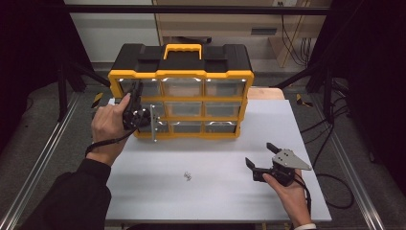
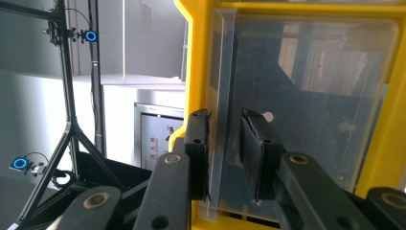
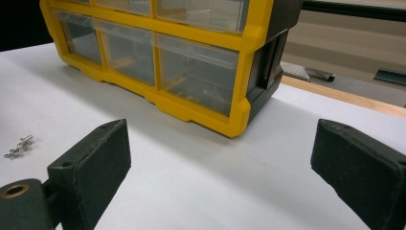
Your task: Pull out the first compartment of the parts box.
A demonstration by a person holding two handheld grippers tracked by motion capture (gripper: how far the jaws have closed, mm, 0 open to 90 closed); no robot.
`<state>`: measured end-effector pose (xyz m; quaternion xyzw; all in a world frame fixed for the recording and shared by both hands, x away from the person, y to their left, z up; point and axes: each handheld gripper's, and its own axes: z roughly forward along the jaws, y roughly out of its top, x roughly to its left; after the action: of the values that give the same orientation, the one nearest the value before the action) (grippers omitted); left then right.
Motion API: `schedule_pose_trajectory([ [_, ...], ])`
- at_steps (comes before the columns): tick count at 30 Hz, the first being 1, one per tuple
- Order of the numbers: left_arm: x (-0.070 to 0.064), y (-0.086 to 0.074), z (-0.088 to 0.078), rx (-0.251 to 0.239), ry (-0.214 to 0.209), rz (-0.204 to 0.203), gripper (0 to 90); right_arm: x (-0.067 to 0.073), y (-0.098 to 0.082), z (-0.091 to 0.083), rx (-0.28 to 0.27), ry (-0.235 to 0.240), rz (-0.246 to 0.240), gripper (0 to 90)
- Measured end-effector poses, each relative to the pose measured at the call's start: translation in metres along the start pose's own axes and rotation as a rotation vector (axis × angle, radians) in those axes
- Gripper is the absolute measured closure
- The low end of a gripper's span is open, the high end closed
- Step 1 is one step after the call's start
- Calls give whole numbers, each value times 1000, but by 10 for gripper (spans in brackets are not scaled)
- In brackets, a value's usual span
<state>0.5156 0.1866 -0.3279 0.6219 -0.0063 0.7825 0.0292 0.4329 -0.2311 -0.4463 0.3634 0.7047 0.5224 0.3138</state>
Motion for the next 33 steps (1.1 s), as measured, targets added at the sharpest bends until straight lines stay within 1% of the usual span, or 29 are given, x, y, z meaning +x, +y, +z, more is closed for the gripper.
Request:
schedule_pose_trajectory([
  [5,0,0,0,1,4,2,751,0,0,0,1,-1,-1,65],
  [7,0,0,0,-2,7,-3,757,0,0,0,1,-1,0,65],
  [11,1,1,0,8,7,8,767,0,0,0,2,0,-1,66],
  [19,2,1,0,10,12,6,791,0,0,0,2,0,0,67],
  [22,2,2,0,13,10,-5,797,0,0,0,1,-1,0,67],
  [24,3,2,0,18,8,-1,803,0,0,0,2,-1,0,68],
  [27,2,2,0,11,13,-4,805,0,0,0,1,-1,0,67],
  [29,2,1,0,13,16,4,807,0,0,0,2,-1,-1,67],
  [30,1,1,1,3,21,3,808,0,0,0,1,-1,0,67],
  [31,1,1,1,8,22,11,809,0,0,0,1,-1,-1,67],
  [33,0,1,1,5,26,14,812,0,0,0,3,1,1,67],
])
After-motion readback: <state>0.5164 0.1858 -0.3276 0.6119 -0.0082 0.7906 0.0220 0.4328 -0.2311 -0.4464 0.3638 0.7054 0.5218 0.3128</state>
